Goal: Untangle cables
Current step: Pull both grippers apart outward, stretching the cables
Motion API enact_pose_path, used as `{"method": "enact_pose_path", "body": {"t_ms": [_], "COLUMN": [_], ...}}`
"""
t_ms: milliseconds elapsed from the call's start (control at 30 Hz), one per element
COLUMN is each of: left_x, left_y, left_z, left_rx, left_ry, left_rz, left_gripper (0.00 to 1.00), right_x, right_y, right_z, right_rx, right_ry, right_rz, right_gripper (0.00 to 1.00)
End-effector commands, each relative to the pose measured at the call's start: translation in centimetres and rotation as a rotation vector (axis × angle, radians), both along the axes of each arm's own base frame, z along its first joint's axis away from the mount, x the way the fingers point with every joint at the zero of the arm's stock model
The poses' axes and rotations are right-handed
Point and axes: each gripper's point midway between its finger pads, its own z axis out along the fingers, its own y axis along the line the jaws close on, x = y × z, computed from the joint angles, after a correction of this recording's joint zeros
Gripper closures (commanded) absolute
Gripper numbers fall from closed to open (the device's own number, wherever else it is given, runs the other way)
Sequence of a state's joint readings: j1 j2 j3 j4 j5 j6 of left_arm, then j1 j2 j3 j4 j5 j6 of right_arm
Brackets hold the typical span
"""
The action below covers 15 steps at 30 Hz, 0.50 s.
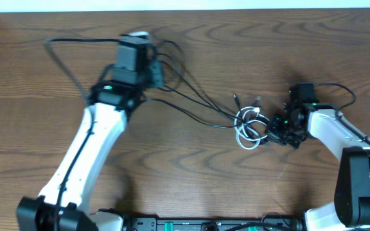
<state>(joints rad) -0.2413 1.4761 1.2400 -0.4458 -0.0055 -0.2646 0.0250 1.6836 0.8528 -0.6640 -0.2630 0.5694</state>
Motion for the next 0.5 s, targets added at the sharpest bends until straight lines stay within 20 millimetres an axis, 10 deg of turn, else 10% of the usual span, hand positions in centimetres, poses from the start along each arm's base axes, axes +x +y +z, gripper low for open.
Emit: {"method": "enact_pose_path", "body": {"t_ms": [0,467], "left_x": [0.1,-3.7], "left_y": [5.7,19.7], "left_z": [3.3,2.6], "left_rx": [0.017,0.147], "left_ry": [-0.083,0.008], "left_rz": [0.140,0.538], "left_gripper": [0.93,0.93], "right_x": [-0.4,6.4], "right_y": [-6.5,-14.7], "right_z": [0.0,21.5], "right_rx": [-0.268,-0.679], "right_ry": [0.033,-0.404], "right_rz": [-0.071,-0.111], "right_gripper": [0.99,0.99]}}
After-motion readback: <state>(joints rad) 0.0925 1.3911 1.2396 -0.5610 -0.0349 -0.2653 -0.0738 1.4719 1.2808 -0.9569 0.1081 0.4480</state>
